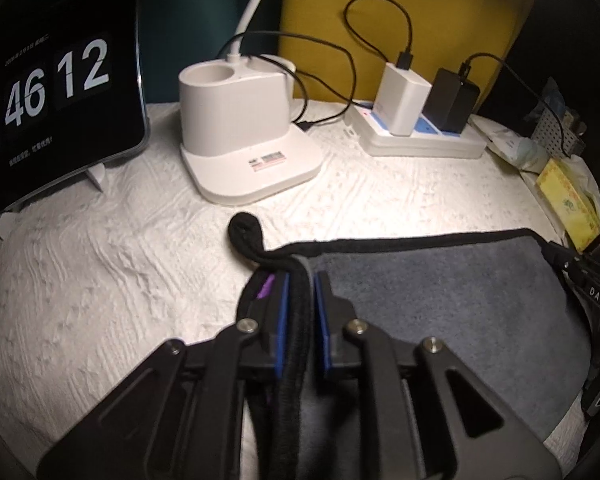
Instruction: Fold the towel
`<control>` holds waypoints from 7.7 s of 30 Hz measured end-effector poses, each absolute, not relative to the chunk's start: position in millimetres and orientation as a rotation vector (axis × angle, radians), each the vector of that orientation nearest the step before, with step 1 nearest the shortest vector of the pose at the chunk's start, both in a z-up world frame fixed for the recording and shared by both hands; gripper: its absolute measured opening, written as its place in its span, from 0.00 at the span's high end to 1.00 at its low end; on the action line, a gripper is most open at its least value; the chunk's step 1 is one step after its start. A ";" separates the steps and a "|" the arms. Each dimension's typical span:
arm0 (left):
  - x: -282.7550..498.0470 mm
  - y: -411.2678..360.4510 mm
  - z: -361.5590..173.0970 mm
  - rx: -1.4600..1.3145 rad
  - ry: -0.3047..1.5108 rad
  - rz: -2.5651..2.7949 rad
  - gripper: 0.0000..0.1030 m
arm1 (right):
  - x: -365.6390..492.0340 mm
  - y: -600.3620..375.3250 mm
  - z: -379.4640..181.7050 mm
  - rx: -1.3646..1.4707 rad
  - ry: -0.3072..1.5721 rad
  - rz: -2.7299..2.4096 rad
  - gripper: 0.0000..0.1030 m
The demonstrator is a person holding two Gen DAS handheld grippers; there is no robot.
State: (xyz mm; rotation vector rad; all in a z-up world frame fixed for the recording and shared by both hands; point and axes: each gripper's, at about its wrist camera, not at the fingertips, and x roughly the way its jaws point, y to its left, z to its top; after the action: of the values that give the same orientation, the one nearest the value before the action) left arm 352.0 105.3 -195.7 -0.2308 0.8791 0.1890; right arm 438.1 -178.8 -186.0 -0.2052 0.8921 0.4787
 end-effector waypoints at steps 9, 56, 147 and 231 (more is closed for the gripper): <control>351.7 106.7 -194.2 -0.238 0.889 0.213 0.73 | 436.7 -177.7 -187.3 -0.217 0.898 0.470 0.91; 277.7 90.7 -181.4 -0.284 0.884 0.194 0.37 | 376.4 -179.6 -167.1 -0.245 0.923 0.440 0.61; 38.6 -2.2 -34.1 -0.192 0.456 0.100 0.21 | 126.8 -228.2 -29.9 -0.205 0.597 0.488 0.57; -16.9 -13.9 10.7 -0.174 0.295 0.088 0.17 | 73.4 -250.8 18.6 -0.172 0.464 0.477 0.57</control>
State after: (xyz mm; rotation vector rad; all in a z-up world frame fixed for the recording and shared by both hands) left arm -16.9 -13.9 10.7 -0.1741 0.2950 0.0883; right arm 73.4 -250.8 18.6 -0.1718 0.4637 0.4773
